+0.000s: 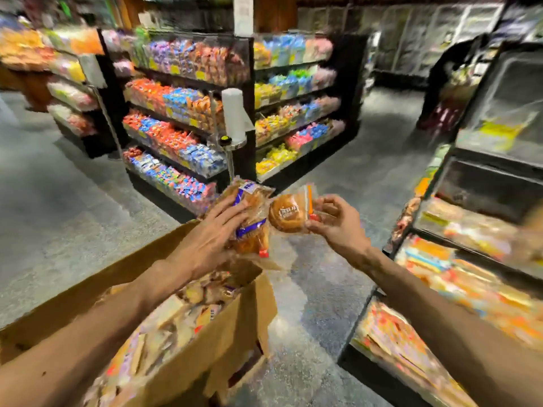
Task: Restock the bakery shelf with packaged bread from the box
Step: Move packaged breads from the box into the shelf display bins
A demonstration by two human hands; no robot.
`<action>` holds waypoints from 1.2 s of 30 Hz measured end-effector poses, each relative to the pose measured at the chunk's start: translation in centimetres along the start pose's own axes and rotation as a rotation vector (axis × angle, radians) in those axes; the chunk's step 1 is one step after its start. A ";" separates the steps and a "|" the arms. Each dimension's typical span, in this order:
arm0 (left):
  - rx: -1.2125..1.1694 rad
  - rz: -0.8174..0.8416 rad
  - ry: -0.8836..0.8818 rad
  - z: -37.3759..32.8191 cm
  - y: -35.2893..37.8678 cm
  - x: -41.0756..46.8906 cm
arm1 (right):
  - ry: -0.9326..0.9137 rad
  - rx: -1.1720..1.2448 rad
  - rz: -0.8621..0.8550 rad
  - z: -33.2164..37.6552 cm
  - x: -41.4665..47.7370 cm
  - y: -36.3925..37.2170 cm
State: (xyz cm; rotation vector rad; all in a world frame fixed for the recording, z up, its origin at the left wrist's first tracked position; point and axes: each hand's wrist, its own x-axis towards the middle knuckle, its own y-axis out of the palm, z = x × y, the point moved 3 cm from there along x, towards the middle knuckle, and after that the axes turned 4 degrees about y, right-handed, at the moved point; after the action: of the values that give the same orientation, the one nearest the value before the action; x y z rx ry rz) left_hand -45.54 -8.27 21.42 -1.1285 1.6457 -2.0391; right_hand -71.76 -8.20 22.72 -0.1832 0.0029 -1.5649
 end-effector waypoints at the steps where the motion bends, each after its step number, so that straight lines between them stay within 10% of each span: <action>1: -0.032 -0.013 0.052 -2.0 0.0 2.2 | -0.011 0.007 -0.058 0.3 -1.0 -3.2; 14: -0.323 -0.043 0.552 -32.7 6.2 22.2 | 0.046 0.043 -0.603 1.4 -21.1 -38.3; 30: -0.380 0.117 0.791 -49.3 13.5 34.5 | 0.239 0.290 -0.674 -2.2 -26.4 -53.2; 36: -0.533 0.174 0.909 -55.8 16.6 41.1 | 0.284 0.274 -1.104 -4.8 -26.2 -60.0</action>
State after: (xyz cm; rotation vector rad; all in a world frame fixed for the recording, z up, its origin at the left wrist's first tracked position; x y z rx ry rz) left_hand -116.43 -1.34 19.84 -0.0690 2.6947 -2.1877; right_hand -132.15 17.58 22.05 0.3187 -0.1055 -2.6533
